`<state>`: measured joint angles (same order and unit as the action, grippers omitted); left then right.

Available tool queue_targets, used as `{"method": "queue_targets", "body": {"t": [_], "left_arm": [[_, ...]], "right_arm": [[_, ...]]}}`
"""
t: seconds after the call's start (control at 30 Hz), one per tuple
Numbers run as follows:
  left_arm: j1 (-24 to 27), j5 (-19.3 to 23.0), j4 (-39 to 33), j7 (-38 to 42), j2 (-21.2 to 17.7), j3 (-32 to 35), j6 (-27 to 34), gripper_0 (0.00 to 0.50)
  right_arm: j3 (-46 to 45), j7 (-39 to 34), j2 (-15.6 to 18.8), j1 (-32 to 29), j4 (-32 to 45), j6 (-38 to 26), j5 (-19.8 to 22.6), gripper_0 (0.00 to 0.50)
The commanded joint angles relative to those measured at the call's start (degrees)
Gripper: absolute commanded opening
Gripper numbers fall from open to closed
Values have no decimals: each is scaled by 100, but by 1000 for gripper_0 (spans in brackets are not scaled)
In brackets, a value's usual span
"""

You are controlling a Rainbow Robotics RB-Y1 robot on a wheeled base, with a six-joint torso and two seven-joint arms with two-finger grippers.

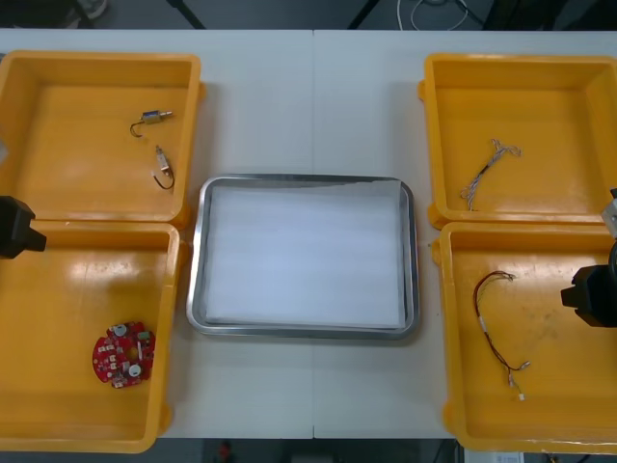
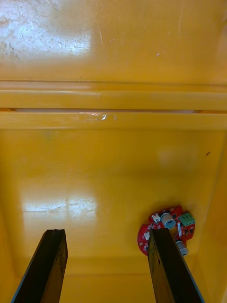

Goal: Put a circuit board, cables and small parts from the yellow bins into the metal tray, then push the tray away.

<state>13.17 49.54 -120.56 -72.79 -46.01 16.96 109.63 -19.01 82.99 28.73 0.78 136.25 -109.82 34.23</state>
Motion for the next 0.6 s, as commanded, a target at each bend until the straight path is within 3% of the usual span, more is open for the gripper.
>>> {"method": "queue_targets", "body": {"t": [0.03,0.6], "left_arm": [[-104,-50,-169,-262,-233,149,37,500],[-104,-50,-169,-262,-233,149,37,500]], "right_arm": [[-138,-99,185,-95,192,-18,40,500],[-138,-99,185,-95,192,-18,40,500]]}}
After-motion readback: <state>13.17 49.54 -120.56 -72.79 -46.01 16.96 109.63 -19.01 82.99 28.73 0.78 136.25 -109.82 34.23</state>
